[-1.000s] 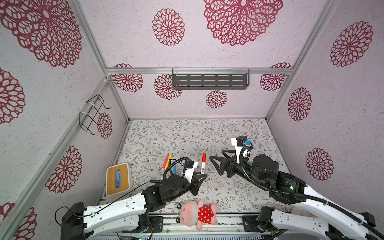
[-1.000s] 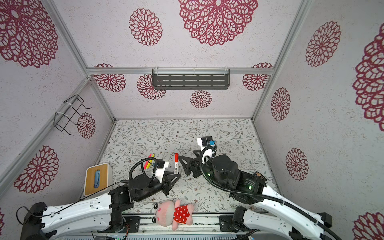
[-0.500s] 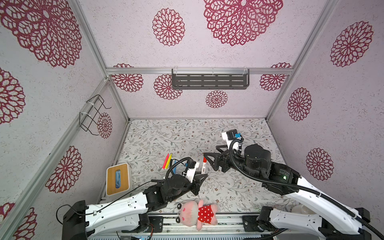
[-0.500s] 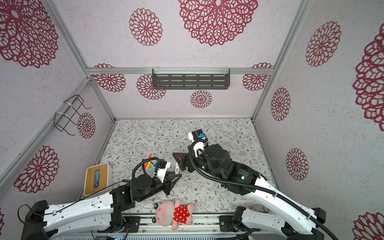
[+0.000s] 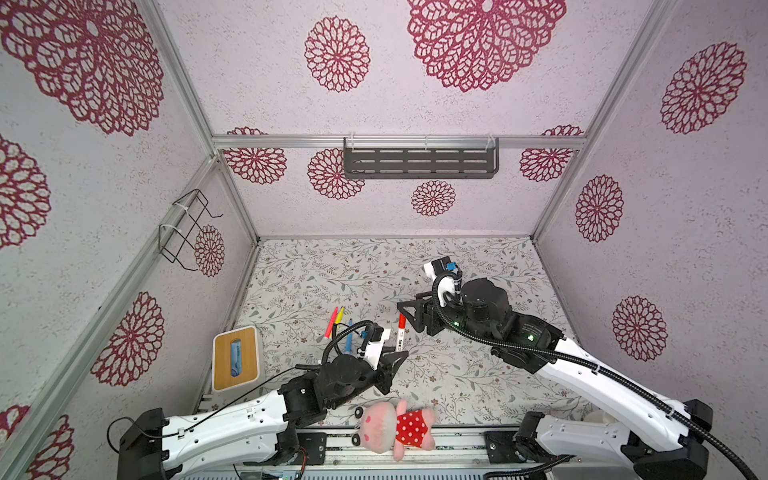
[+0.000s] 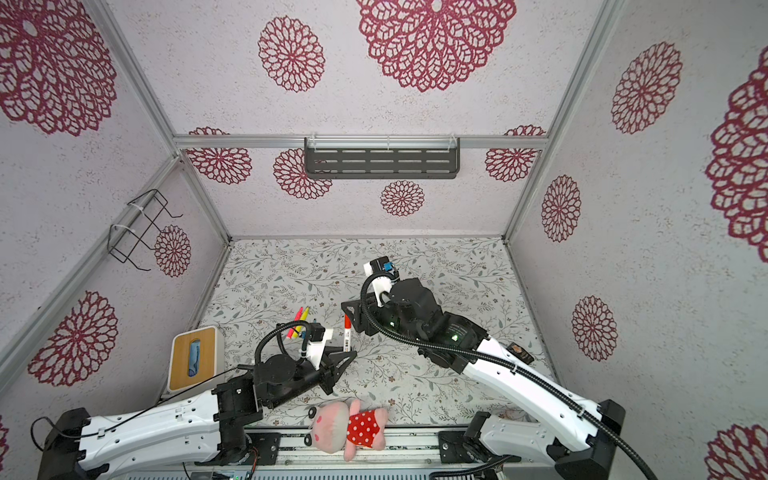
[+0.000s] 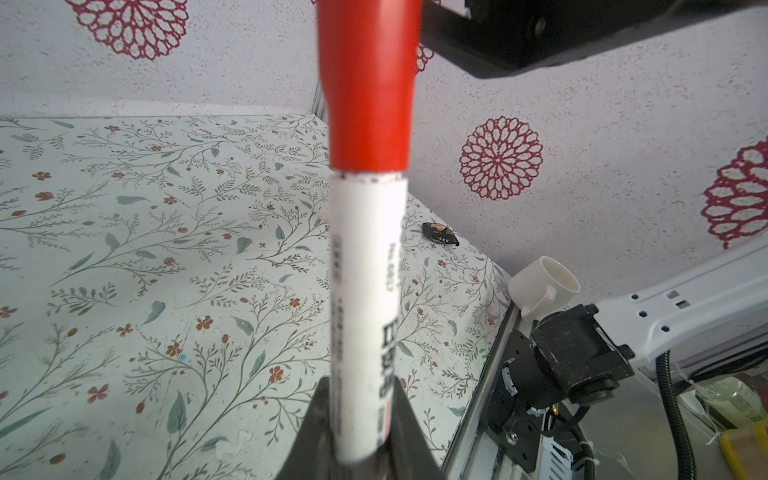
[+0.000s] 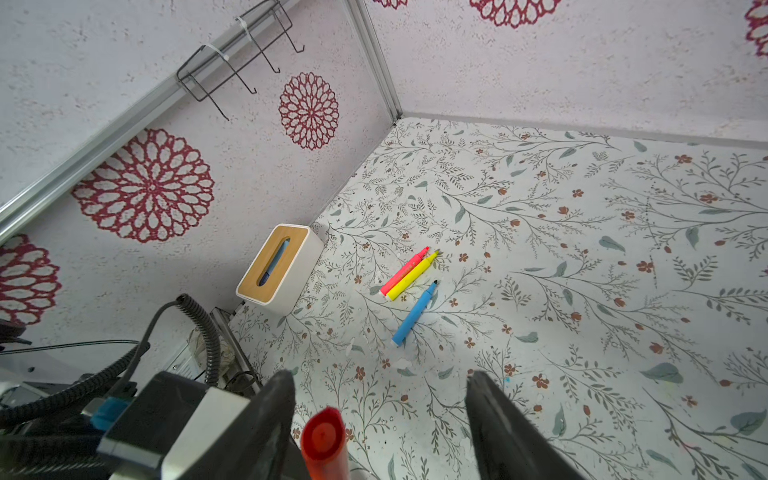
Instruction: Insert the pens into the pen caps
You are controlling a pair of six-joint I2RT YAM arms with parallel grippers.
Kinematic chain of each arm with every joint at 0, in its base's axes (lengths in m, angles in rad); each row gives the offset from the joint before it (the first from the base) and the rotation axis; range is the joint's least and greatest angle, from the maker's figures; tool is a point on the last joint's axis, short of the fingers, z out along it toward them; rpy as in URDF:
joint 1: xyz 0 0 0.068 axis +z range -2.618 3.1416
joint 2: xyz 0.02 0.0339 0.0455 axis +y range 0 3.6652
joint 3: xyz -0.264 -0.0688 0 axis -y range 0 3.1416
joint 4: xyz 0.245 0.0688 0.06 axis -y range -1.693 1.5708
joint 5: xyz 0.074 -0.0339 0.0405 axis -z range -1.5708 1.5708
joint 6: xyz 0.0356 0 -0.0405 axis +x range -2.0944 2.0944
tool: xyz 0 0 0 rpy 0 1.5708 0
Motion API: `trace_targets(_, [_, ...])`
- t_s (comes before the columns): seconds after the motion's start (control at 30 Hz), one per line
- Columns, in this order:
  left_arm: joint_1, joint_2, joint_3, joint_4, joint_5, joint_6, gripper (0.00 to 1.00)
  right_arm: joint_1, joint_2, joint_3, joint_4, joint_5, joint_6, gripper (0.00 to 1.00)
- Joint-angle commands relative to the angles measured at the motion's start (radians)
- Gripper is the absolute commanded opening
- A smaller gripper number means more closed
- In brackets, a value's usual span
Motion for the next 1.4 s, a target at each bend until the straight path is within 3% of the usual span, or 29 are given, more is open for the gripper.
trace_targets(0.0, [-0.013,0.016,0.007,0.027,-0.017,-0.003,0.0,-0.014,-0.008,0.002,0.088,-0.034,0.013,0.64])
trace_targets(0.2, [-0.013,0.033,0.013,0.036,-0.016,0.007,0.0,-0.027,0.066,0.007,0.156,-0.139,0.023,0.52])
trace_targets(0.8, [-0.013,0.022,0.03,0.024,-0.022,0.02,0.0,-0.027,0.077,-0.018,0.168,-0.16,0.024,0.51])
trace_targets(1.1, [-0.013,0.038,0.045,0.025,-0.024,0.034,0.0,-0.027,0.065,-0.044,0.185,-0.163,0.028,0.32])
trace_targets(1.37, [-0.005,0.034,0.066,-0.001,-0.026,0.025,0.0,-0.025,0.068,-0.066,0.194,-0.166,0.003,0.07])
